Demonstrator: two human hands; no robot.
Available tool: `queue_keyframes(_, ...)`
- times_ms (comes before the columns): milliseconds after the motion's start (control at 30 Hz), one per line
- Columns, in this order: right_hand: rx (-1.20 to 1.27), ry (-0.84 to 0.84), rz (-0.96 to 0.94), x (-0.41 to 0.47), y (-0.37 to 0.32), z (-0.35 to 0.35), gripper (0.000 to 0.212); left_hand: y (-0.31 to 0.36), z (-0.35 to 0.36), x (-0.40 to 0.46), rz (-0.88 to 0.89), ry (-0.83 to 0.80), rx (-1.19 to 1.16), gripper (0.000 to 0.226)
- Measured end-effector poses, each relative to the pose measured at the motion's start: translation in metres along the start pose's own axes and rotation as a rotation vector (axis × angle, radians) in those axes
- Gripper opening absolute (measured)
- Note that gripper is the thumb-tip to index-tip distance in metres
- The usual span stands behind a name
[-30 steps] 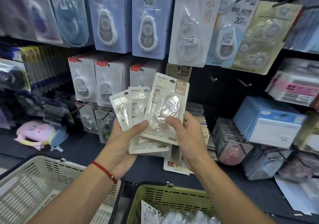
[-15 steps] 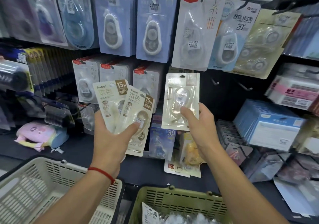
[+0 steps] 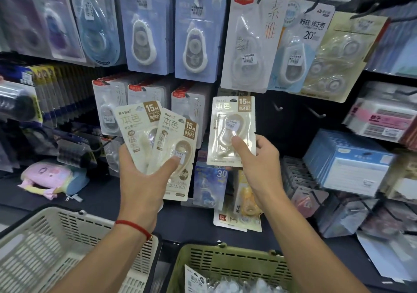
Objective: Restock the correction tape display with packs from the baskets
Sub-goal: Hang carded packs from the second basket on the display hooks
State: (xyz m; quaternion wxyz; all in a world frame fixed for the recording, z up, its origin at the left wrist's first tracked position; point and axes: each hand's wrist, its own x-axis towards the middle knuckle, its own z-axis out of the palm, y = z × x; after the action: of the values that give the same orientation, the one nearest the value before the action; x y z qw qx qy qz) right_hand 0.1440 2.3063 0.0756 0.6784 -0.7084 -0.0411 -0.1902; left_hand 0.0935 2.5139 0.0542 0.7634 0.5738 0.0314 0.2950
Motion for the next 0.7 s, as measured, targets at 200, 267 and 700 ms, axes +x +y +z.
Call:
queue_keyframes(200, -0.155, -0.033, 0.110, 0.005, 0.005, -0.007, 0.055, -0.004, 0.005, -0.001, 0.029, 0.019, 0.010, 0.065)
queue_keyframes(267, -0.425, -0.032, 0.142, 0.001, 0.009, -0.009, 0.072, -0.004, 0.006, -0.002, 0.028, -0.003, 0.011, 0.066)
queue_keyframes(700, 0.122, -0.187, 0.136, -0.017, -0.001, 0.004, 0.036, -0.015, 0.027, -0.011, -0.101, -0.158, -0.016, 0.055)
